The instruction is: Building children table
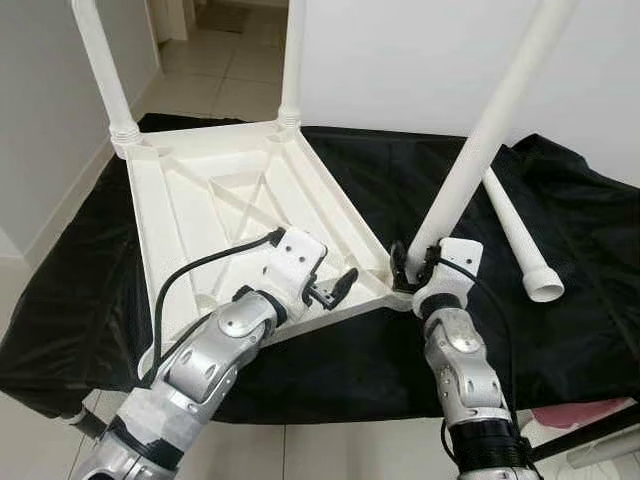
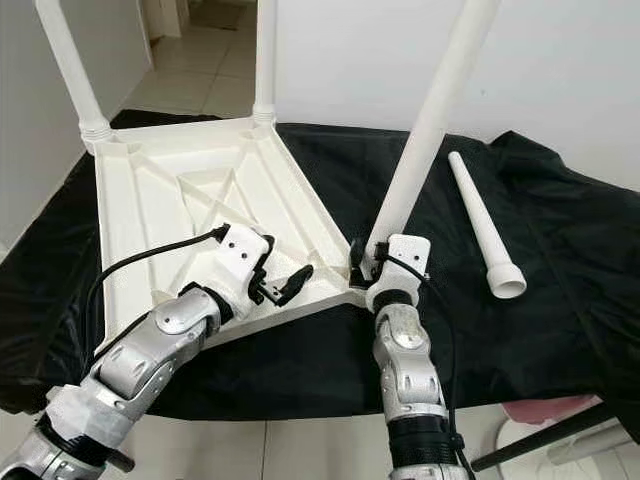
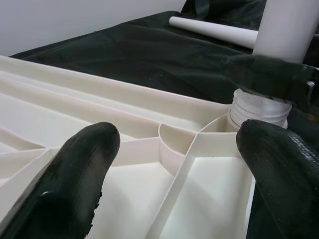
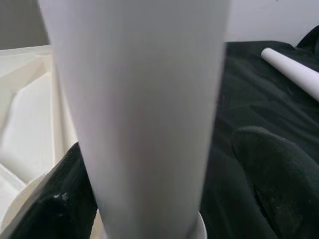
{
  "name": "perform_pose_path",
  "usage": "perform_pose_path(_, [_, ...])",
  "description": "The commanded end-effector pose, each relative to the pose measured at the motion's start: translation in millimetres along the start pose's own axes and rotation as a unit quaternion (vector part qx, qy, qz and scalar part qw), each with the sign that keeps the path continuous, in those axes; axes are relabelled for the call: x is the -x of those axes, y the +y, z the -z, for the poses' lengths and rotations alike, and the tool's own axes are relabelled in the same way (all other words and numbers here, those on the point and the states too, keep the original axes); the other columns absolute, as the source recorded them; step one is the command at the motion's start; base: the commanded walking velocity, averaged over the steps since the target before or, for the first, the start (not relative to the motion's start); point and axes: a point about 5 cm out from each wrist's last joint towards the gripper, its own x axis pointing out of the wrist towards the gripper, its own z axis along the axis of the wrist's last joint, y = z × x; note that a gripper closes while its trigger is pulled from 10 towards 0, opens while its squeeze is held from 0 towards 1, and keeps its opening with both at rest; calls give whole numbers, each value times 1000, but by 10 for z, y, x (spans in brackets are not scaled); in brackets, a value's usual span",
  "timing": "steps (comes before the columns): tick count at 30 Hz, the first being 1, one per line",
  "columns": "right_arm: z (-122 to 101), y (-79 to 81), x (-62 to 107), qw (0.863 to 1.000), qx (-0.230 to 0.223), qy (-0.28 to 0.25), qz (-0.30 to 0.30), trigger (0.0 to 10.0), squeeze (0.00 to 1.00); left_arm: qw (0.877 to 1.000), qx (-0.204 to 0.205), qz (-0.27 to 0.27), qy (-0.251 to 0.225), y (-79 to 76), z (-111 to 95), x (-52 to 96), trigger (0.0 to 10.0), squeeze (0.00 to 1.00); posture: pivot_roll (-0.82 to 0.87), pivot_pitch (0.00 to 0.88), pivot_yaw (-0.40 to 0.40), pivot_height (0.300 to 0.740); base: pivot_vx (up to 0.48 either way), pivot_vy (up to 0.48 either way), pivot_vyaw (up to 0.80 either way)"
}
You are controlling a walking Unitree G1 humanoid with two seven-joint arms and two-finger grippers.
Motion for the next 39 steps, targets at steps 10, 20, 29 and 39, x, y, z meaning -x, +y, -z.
perform_pose_path(10, [15, -29, 220, 999, -18, -17, -38, 10000, 0, 996, -37, 39, 65, 84, 198, -15, 10000, 0, -18, 0, -71, 740, 0, 0, 0])
perform_pose_path(20, [-3, -102, 242, 999, -14, -24, -28, 10000, 0, 989, -45, 36, 137, 140, 413, -26, 10000, 0, -36, 0, -47, 740, 0, 0, 0])
perform_pose_path(29, [-10, -142, 280, 999, -8, -25, -24, 10000, 0, 974, -32, -25, 221, 315, 637, -15, 10000, 0, -41, 0, -41, 740, 0, 0, 0])
perform_pose_path(39, [-39, -131, 224, 999, -6, -34, -26, 10000, 0, 967, 0, -76, 244, 500, 644, -23, 3294, 0, -41, 0, -39, 740, 0, 0, 0])
